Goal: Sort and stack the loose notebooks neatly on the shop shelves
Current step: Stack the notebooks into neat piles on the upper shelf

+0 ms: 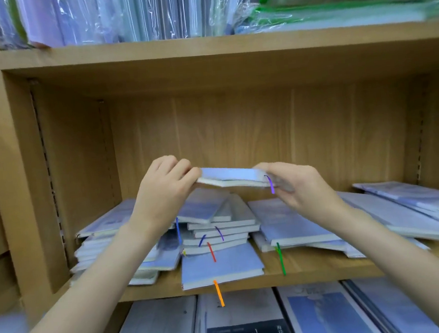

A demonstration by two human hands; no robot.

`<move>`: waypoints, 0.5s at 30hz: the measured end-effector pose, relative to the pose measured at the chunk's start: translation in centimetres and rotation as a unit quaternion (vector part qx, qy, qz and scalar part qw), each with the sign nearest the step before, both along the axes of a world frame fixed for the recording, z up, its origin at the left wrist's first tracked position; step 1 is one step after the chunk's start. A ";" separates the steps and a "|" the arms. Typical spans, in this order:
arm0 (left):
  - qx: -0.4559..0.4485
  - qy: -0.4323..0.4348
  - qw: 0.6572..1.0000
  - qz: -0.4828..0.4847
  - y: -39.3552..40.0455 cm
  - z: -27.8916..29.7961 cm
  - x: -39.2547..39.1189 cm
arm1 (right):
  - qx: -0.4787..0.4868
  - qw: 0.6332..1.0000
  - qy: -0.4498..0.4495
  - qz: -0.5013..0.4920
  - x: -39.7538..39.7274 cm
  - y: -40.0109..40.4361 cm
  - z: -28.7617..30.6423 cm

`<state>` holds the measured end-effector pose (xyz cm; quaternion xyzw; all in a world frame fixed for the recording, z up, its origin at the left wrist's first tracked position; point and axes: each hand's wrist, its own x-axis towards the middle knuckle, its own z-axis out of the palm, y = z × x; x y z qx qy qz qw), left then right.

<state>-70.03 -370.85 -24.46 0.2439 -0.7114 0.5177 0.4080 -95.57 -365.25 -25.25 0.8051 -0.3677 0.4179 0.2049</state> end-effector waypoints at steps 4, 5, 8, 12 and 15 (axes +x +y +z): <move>0.022 -0.007 0.997 -0.079 -1.2 -1.6 -3.7 | -0.089 0.983 0.068 -0.142 -3.5 -0.5 0.3; 0.044 -0.030 0.995 -0.089 -1.6 -2.1 -4.4 | -0.058 0.975 0.116 -0.178 -4.4 -0.7 -0.1; 0.097 -0.113 0.985 -0.090 -2.6 -3.9 -4.9 | 0.245 0.939 0.143 -0.195 -5.8 -0.1 -2.3; 0.141 -0.134 0.979 -0.053 -2.6 -5.2 -4.1 | 0.357 0.933 -0.008 -0.050 -4.4 0.8 -2.9; 0.135 -0.107 0.984 -0.038 -2.2 -4.0 -4.0 | 0.355 0.932 0.037 -0.064 -3.3 0.4 -2.6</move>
